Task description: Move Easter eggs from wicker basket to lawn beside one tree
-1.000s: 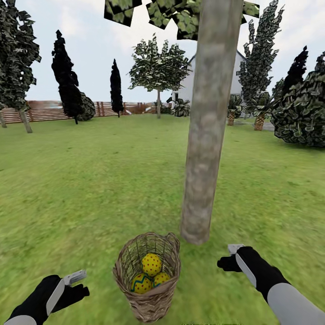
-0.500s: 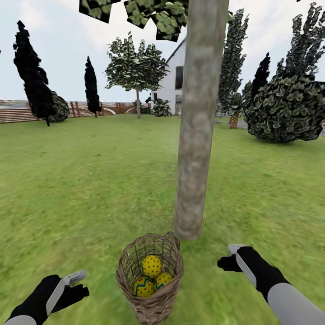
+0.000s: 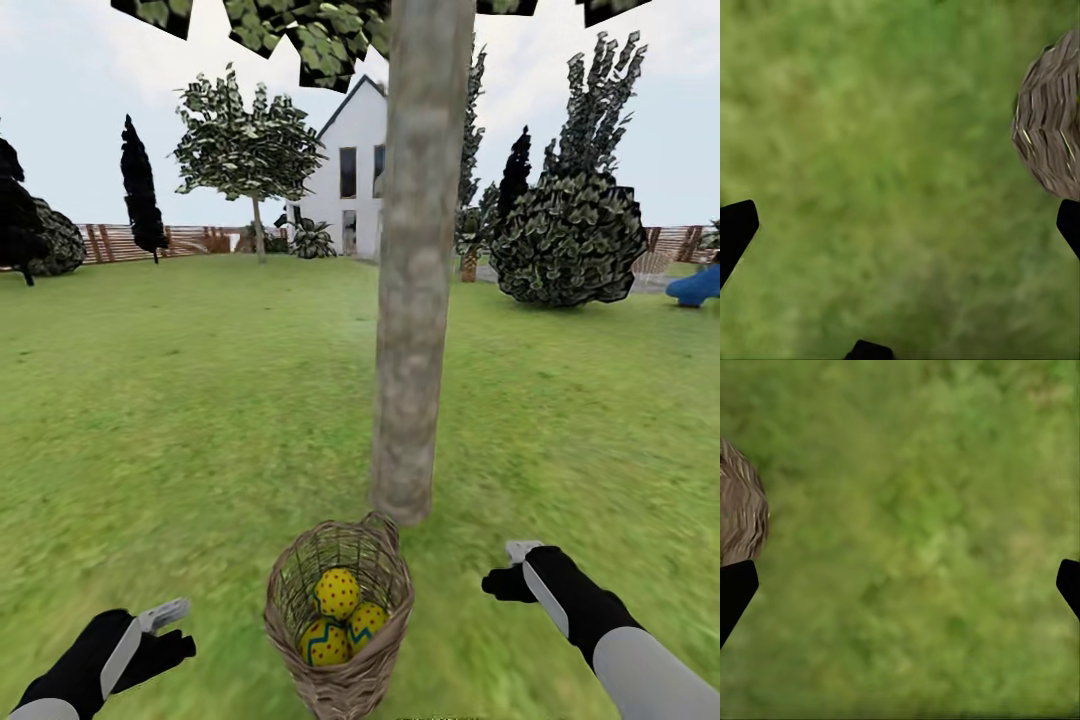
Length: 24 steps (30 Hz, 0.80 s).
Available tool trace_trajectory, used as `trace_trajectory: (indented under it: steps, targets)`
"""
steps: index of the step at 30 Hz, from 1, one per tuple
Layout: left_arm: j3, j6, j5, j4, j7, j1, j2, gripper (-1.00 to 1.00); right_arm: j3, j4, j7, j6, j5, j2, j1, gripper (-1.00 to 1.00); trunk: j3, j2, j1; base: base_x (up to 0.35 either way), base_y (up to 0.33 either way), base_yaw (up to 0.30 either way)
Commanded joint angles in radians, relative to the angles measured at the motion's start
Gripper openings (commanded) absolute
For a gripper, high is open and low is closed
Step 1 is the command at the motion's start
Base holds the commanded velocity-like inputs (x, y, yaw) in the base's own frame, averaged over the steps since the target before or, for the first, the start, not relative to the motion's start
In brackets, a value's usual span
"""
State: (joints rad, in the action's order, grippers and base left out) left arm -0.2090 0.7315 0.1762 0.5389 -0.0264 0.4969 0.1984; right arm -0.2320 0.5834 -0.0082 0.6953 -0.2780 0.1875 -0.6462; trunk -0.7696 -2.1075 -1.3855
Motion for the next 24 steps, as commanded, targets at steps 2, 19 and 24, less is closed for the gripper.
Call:
trace_trajectory:
  steps: [2,19,24]
  targets:
    - [-0.005,0.005,0.002,0.001,-0.003,0.000,0.001,1.00,-0.006,0.001,-0.001,0.004,-0.003,0.001,-0.001,1.00,-0.001,0.000,0.000,0.000,0.326,-0.288]
    - [-0.006,0.005,0.000,0.001,-0.003,0.000,0.003,1.00,-0.004,0.001,-0.001,0.003,-0.005,0.001,-0.001,1.00,-0.001,0.000,0.000,-0.012,0.325,-0.275]
    - [-0.004,0.005,-0.002,0.001,-0.003,0.000,0.003,1.00,-0.004,0.002,-0.001,0.001,-0.003,0.001,-0.001,1.00,-0.001,0.000,0.000,-0.216,0.272,-0.038]
